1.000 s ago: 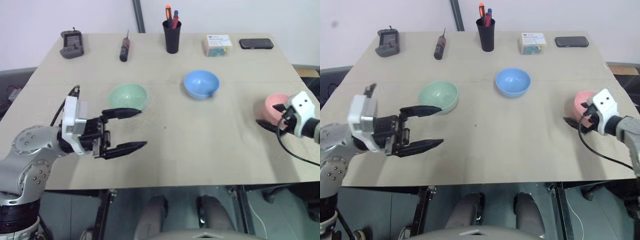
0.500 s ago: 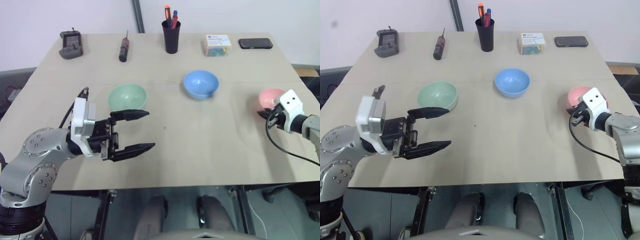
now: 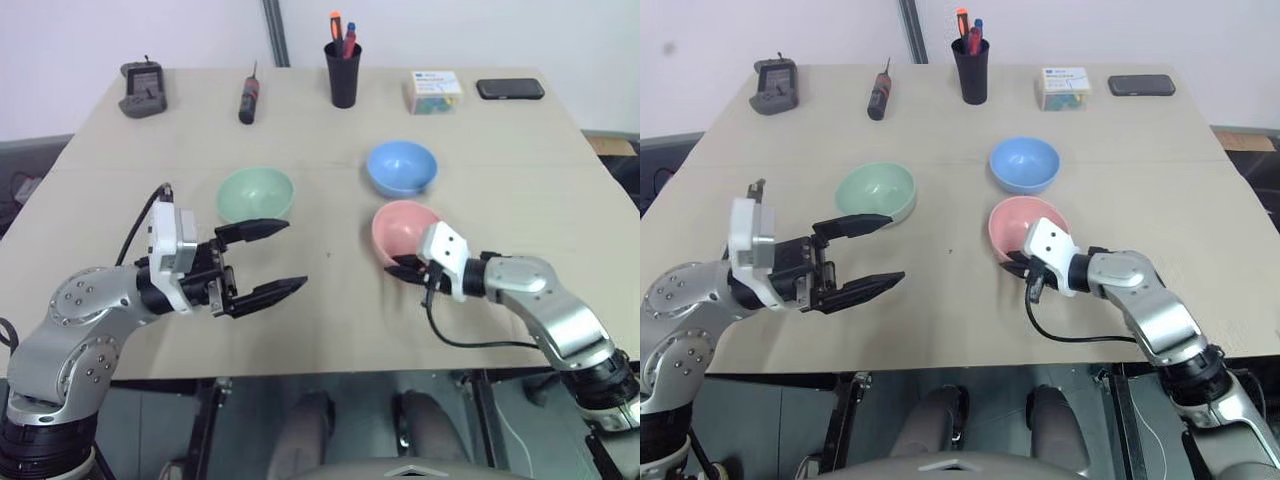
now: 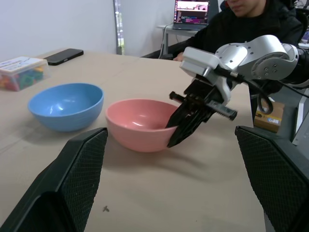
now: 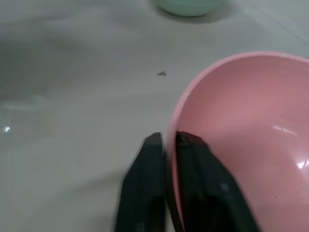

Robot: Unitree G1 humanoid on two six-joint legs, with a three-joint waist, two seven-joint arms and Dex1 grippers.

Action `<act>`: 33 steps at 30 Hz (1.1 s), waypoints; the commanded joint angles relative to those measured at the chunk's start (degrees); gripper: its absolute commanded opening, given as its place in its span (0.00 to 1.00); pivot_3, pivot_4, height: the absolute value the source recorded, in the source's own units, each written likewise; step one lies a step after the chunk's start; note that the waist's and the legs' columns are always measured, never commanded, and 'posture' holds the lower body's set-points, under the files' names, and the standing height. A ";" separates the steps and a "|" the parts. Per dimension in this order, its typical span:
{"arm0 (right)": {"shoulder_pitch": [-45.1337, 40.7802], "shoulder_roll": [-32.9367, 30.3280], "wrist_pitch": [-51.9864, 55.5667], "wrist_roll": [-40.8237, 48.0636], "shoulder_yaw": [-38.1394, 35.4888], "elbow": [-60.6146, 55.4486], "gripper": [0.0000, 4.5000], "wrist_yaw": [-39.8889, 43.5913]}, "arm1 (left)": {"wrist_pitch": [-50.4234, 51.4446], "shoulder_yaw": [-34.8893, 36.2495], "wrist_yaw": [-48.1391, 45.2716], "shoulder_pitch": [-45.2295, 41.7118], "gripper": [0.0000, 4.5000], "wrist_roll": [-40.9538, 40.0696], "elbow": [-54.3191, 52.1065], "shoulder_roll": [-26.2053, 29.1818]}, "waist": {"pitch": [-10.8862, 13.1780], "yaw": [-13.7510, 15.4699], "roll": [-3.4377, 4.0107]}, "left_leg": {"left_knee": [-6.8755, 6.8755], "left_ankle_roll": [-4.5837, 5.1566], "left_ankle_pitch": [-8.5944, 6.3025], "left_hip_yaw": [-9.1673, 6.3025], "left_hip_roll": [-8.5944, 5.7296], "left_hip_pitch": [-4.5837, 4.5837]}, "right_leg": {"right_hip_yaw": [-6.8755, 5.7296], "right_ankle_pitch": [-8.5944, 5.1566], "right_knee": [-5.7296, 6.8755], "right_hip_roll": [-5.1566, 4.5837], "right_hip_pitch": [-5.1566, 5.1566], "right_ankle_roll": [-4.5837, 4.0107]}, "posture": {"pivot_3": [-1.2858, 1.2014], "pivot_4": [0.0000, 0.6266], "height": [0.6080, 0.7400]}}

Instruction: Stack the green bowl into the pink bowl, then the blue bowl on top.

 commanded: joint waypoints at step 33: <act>-2.57 -6.94 -9.79 13.86 -19.22 -6.45 1.00 9.63 | 11.60 -28.58 14.00 -19.61 1.00 47.87 6.92 13.03 | 0.05 -0.15 -0.01 | -0.07 0.00 0.00 -0.06 -0.05 -0.14 | -0.14 0.00 0.02 0.00 -0.08 -0.01 | 0.52 0.24 1.00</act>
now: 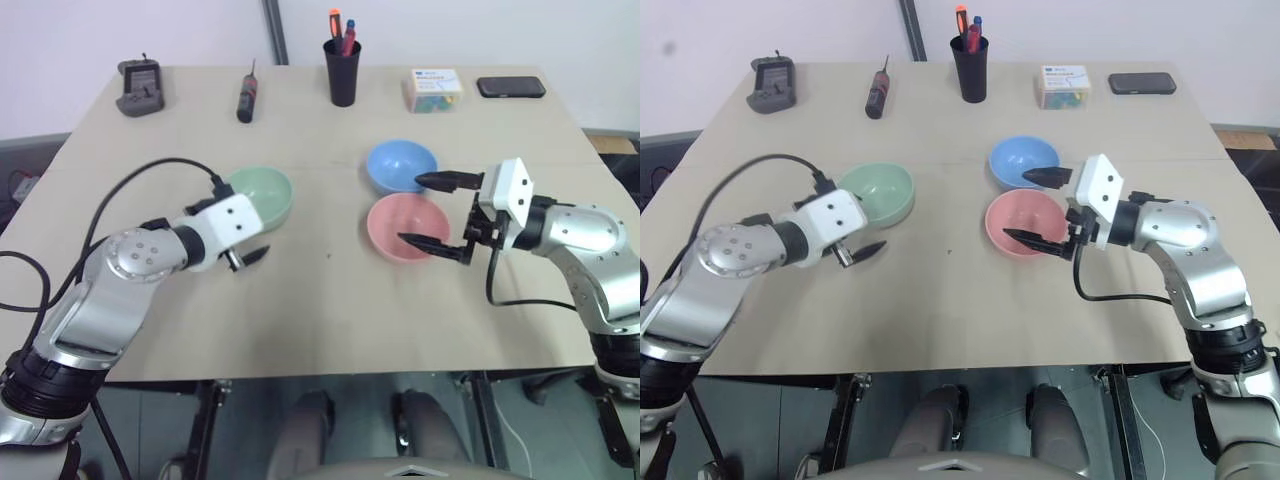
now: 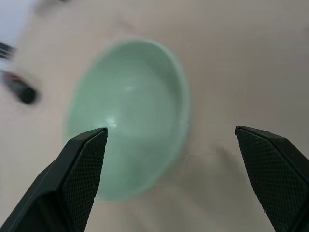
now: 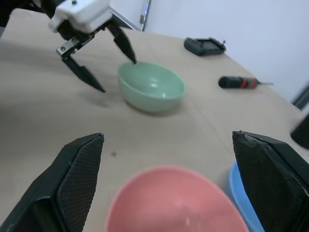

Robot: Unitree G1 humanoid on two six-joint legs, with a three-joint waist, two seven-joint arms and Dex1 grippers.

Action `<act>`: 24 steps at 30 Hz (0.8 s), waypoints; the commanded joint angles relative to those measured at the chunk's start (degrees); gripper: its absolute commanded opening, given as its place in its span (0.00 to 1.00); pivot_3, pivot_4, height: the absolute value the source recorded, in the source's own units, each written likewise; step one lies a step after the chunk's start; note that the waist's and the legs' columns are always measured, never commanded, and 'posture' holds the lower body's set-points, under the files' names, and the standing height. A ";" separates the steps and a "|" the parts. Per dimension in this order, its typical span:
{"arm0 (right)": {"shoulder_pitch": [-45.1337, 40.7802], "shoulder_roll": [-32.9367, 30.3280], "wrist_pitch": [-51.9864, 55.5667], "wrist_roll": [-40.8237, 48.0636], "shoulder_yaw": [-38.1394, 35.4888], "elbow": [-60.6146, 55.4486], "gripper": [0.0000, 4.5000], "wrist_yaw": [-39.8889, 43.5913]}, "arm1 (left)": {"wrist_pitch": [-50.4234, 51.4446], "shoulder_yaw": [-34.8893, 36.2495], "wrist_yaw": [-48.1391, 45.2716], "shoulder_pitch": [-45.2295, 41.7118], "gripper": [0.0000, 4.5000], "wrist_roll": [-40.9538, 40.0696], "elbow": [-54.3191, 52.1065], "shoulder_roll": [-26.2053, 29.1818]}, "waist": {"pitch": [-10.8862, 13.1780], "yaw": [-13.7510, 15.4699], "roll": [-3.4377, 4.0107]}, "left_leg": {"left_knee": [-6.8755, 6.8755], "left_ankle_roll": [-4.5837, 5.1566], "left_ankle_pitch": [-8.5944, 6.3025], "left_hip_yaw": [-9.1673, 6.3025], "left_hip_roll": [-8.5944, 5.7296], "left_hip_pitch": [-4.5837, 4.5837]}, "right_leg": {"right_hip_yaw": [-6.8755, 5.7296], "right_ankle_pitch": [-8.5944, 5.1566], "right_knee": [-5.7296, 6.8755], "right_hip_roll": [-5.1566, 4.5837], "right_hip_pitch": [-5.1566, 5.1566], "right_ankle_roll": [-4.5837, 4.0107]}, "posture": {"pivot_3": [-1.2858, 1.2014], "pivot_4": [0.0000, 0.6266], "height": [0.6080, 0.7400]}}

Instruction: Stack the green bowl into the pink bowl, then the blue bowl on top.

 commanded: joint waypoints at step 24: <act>6.65 -3.74 6.42 9.54 -10.70 -11.16 1.00 -7.05 | -11.44 -2.24 -11.74 -14.18 0.02 -0.75 1.91 -10.13 | 0.02 0.54 -0.04 | 0.14 0.00 0.00 -0.10 -0.01 -0.13 | -0.11 0.00 0.00 -0.03 0.01 0.00 | 0.52 0.24 1.00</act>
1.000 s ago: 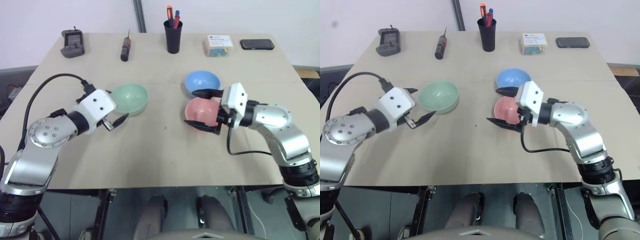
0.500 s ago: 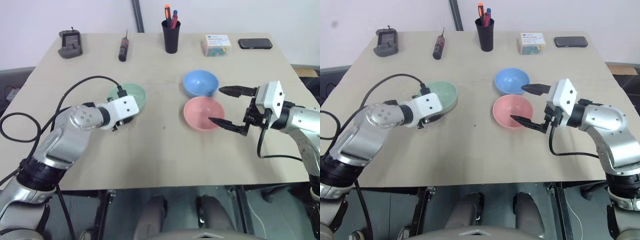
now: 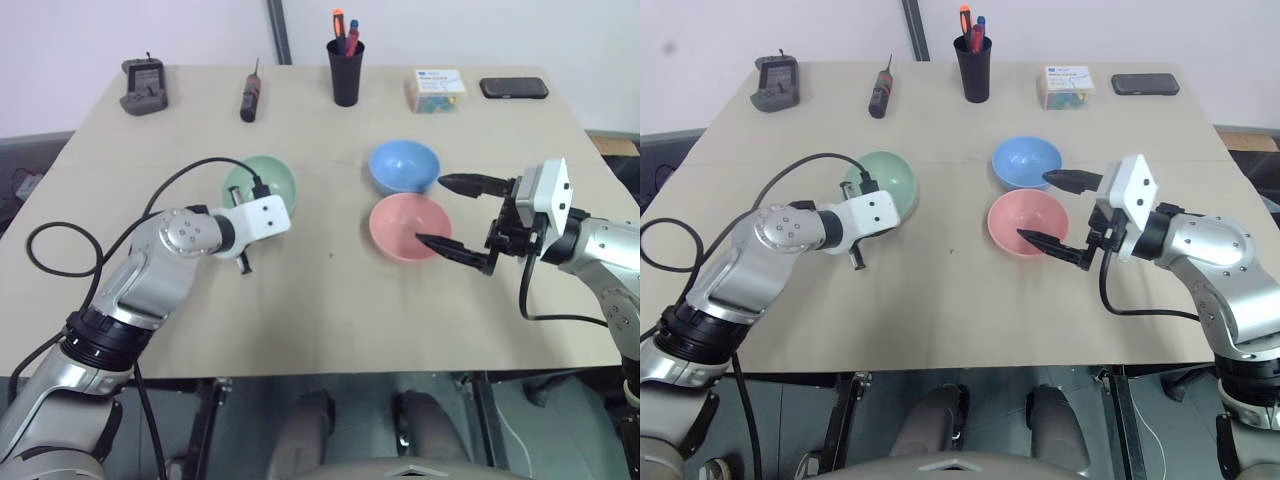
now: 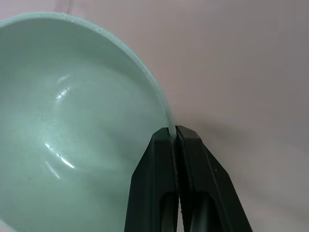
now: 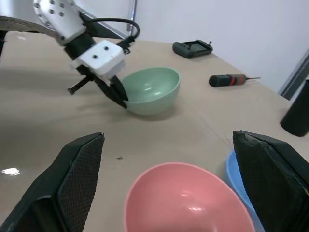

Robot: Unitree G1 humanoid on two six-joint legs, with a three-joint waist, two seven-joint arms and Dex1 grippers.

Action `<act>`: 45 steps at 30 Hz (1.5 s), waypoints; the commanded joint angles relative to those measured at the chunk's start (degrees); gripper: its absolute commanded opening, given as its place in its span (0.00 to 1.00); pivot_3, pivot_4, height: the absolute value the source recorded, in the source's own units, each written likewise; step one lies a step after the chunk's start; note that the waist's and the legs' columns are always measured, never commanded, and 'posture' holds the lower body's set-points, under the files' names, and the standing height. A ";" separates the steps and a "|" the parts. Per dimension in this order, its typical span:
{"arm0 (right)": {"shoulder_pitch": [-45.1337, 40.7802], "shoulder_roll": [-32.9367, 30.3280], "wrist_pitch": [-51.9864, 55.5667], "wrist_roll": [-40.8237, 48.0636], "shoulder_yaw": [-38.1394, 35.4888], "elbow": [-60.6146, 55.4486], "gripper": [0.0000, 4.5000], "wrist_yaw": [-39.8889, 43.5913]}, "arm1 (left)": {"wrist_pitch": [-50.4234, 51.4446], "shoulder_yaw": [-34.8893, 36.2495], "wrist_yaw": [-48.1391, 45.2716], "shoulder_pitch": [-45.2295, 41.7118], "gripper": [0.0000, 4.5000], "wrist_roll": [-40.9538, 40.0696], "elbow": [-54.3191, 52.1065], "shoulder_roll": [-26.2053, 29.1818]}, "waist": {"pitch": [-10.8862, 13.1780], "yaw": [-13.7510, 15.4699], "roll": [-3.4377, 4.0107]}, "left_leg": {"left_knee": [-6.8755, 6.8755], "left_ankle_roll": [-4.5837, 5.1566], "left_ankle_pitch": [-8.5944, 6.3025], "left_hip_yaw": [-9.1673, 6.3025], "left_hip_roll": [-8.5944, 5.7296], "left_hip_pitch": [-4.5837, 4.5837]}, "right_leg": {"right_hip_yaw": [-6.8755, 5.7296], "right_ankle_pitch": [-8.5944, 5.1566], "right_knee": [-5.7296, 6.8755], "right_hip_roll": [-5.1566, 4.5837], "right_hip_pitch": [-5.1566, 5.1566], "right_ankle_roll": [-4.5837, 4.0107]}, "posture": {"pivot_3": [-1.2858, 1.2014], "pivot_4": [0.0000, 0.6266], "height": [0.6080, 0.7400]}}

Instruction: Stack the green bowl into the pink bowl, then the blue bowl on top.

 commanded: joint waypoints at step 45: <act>-41.87 6.90 -66.57 -47.45 23.47 86.14 1.00 -3.79 | 3.56 34.40 -0.93 26.53 1.00 -37.67 -20.12 -8.97 | 0.09 -1.77 0.05 | 0.66 -0.08 0.04 0.25 0.05 0.23 | 0.42 0.00 0.72 0.06 -0.02 -0.01 | 0.52 0.24 1.00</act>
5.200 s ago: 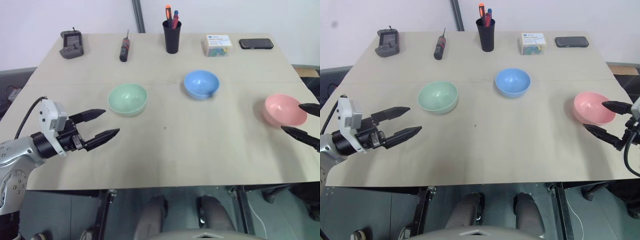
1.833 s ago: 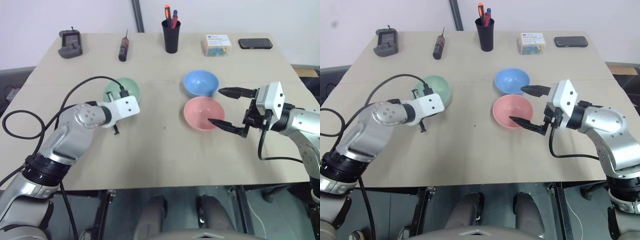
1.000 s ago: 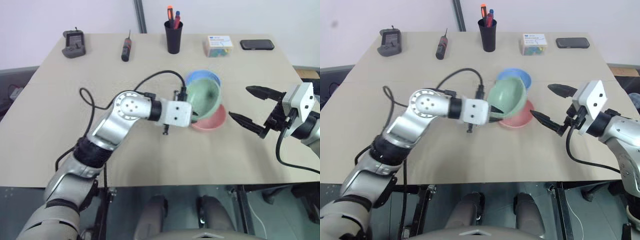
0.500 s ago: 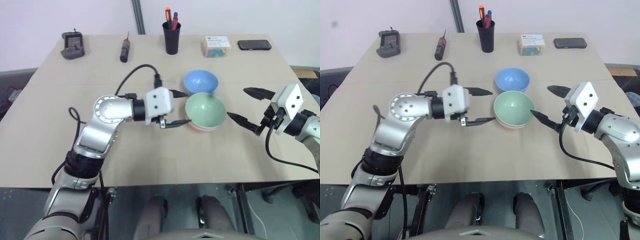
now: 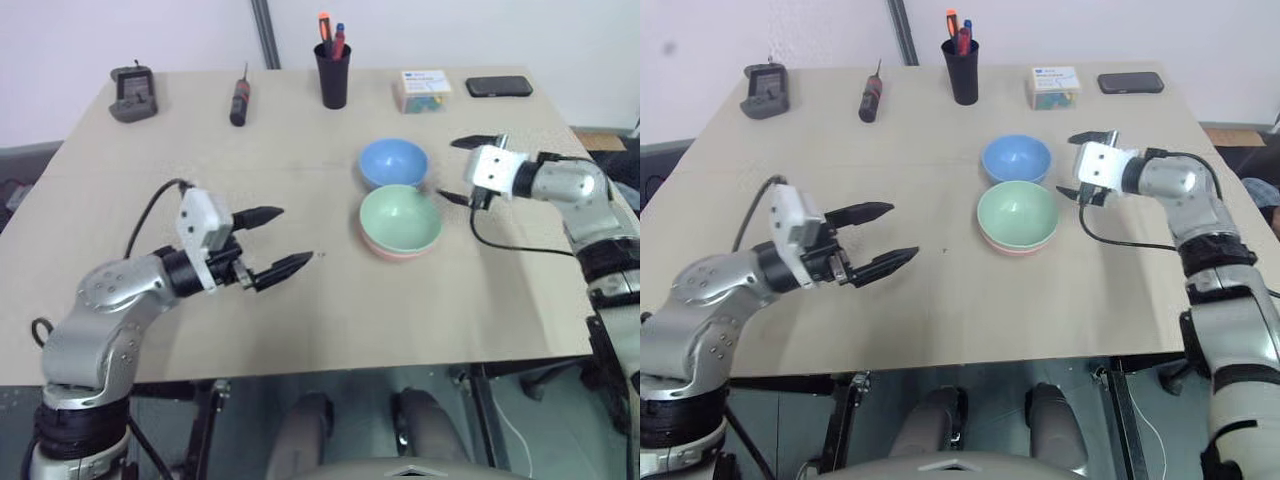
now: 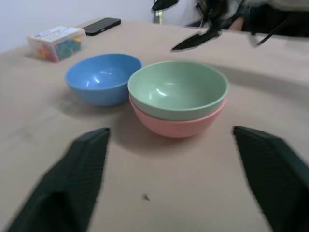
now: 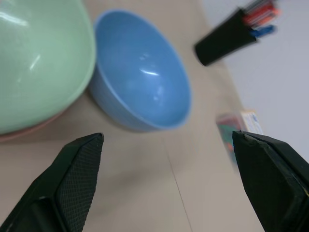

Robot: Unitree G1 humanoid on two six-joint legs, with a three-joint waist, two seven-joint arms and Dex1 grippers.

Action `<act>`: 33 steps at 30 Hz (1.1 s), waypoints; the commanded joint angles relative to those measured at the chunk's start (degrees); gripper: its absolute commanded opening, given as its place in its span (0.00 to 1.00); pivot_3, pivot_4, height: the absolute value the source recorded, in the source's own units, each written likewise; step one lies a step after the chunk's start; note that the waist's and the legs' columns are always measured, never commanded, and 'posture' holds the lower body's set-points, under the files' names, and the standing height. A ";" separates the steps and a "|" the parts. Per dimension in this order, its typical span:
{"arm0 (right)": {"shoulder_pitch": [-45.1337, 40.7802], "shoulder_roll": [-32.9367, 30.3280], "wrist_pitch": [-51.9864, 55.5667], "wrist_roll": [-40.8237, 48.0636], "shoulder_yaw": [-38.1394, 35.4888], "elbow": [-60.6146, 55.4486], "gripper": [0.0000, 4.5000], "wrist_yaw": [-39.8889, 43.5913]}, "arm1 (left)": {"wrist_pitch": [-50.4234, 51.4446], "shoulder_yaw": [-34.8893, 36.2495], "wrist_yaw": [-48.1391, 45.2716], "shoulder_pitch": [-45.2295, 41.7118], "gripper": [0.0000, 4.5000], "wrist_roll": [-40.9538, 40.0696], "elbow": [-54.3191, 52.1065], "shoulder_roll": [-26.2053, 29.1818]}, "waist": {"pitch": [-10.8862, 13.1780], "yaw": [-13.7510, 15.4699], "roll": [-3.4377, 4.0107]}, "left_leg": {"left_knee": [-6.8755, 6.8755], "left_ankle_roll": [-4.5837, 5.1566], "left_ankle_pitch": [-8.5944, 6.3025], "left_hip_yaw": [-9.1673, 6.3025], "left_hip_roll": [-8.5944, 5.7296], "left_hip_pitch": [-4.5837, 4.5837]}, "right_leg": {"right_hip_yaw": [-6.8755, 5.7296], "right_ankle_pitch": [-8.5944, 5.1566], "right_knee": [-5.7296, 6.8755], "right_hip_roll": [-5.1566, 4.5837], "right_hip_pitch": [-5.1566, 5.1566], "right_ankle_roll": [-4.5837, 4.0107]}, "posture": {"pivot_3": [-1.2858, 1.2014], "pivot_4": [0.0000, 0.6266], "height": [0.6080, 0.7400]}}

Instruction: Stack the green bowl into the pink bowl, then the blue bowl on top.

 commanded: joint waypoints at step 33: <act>4.71 -6.61 17.83 26.74 -5.75 -32.12 0.01 29.19 | -3.09 0.27 8.28 7.23 1.00 -2.02 -6.89 2.50 | 0.06 0.38 0.12 | -0.32 0.07 -0.06 -0.27 0.15 -0.07 | 0.05 0.01 -0.24 -0.07 -0.11 0.00 | 0.52 0.24 1.00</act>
